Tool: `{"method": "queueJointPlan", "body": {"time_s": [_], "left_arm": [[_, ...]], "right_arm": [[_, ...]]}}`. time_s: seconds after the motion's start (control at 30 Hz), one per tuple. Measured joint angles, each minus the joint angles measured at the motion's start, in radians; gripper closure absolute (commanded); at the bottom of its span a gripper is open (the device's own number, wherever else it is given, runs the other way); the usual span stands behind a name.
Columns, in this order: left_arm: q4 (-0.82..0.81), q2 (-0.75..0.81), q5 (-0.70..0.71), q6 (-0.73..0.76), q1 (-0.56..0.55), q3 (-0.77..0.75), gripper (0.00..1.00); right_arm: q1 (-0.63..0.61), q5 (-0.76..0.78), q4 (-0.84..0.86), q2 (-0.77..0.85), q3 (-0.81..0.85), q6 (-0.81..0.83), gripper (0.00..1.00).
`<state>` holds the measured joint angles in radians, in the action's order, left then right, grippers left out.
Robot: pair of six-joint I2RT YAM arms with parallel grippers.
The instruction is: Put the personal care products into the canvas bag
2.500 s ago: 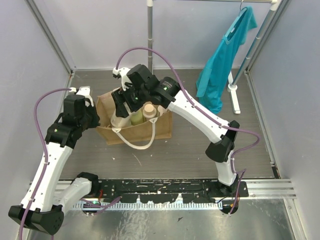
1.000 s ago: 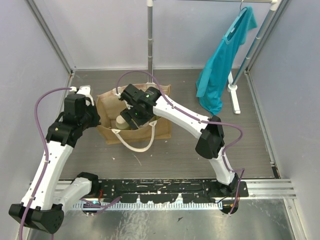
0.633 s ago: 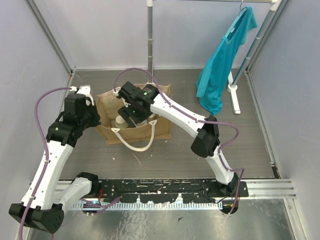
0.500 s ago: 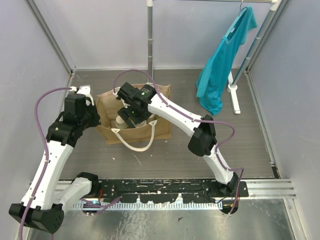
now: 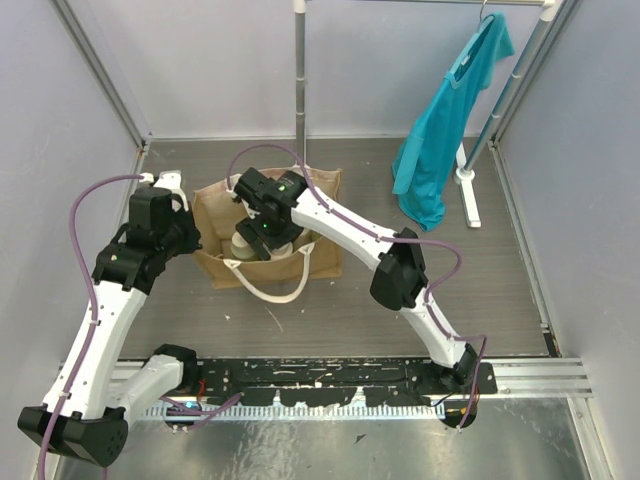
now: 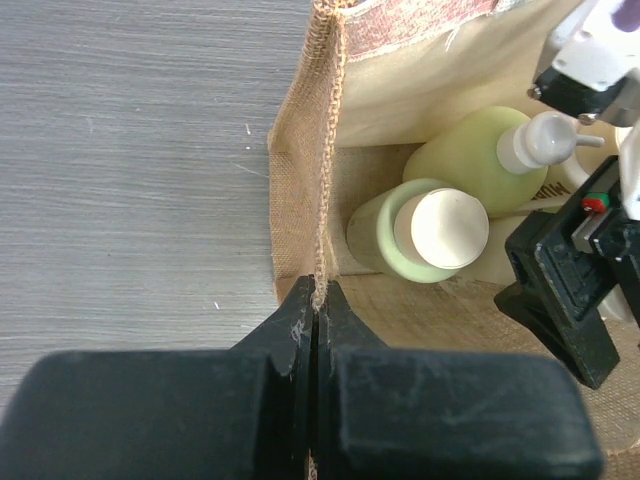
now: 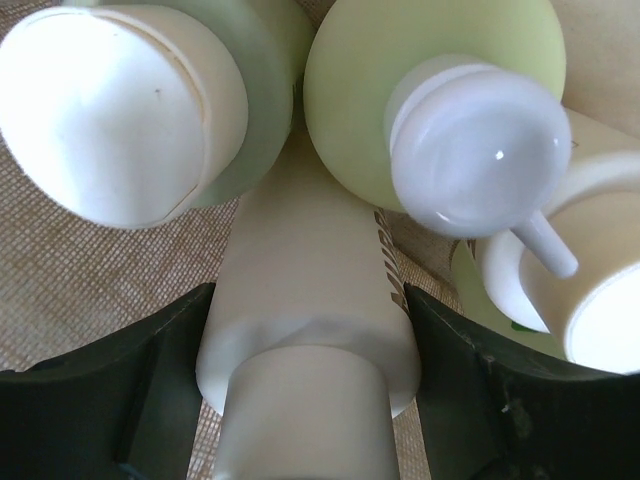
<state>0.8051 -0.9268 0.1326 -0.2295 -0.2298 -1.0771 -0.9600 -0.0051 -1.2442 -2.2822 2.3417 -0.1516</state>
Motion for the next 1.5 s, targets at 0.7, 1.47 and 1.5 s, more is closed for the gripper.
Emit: {"method": "queueJointPlan", "body": {"time_s": [0.7,1.47,1.5], "left_arm": [[0.0,0.0,-0.005,-0.004,0.0,0.0,0.97],[-0.003,-0.005,-0.006,-0.007,0.0,0.0,0.97],[-0.006,-0.006,-0.006,-0.007,0.0,0.0,0.97]], "right_arm": [[0.001,-0.002,0.091,-0.036,-0.043,-0.001,0.99],[-0.026,0.036,0.184,-0.061,-0.053,0.0,0.24],[-0.026,0.036,0.183,-0.061,-0.051,0.0,0.21]]}}
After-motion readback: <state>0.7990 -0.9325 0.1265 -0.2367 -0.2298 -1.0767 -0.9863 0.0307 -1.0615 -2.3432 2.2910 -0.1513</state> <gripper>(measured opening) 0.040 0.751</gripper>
